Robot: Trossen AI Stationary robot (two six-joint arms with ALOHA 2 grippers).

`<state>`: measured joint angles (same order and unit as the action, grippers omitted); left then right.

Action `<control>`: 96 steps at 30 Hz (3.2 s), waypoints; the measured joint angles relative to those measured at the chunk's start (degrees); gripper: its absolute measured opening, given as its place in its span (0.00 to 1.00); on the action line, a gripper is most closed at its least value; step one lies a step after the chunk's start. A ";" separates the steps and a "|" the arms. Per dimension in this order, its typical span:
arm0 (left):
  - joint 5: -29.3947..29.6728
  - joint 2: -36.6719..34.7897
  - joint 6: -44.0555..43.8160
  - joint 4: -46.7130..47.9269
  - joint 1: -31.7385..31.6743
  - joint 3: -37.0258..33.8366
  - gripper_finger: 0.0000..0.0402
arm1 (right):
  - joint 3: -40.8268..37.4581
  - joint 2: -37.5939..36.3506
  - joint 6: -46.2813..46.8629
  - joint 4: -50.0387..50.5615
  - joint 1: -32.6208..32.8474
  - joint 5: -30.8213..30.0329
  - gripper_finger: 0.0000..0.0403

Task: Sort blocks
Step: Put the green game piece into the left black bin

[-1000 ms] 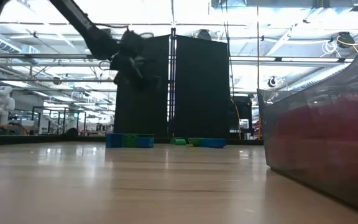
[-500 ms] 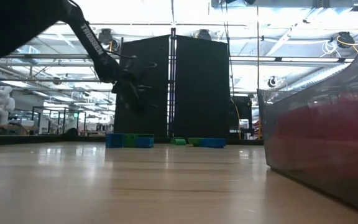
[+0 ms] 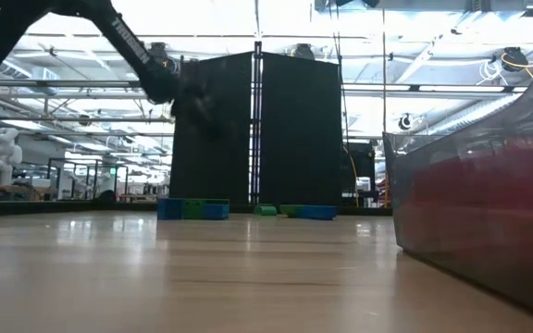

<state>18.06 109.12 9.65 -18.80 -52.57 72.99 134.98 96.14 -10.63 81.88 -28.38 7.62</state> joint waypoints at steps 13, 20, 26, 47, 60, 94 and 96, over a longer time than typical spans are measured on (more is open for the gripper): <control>-4.44 4.71 18.74 10.50 -14.59 17.39 0.00 | 0.00 0.50 1.88 -2.79 -0.02 0.02 0.00; -7.25 4.92 33.26 15.99 -17.32 15.51 0.00 | 0.00 0.46 4.00 -4.02 -0.02 0.00 0.00; -16.72 5.58 31.49 7.63 -17.23 15.52 0.00 | 0.00 0.46 5.49 -5.76 0.00 0.00 0.00; -14.46 11.71 42.80 33.37 -16.14 15.46 0.00 | 0.00 0.46 10.24 -5.42 0.39 -0.04 0.00; -3.00 2.68 32.78 29.63 -10.45 21.85 0.00 | 0.00 0.42 6.35 -5.29 0.37 -0.02 0.00; -25.99 -10.52 -4.35 57.33 14.82 21.93 0.05 | 0.04 -23.88 5.44 8.13 1.49 -0.02 0.00; -28.14 -9.90 -4.08 56.32 18.14 21.93 0.11 | -0.26 -25.57 5.44 8.01 1.49 -0.02 0.00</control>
<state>-10.08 99.22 5.57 37.52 -34.43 94.91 134.72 70.57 -5.19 89.90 -26.89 7.60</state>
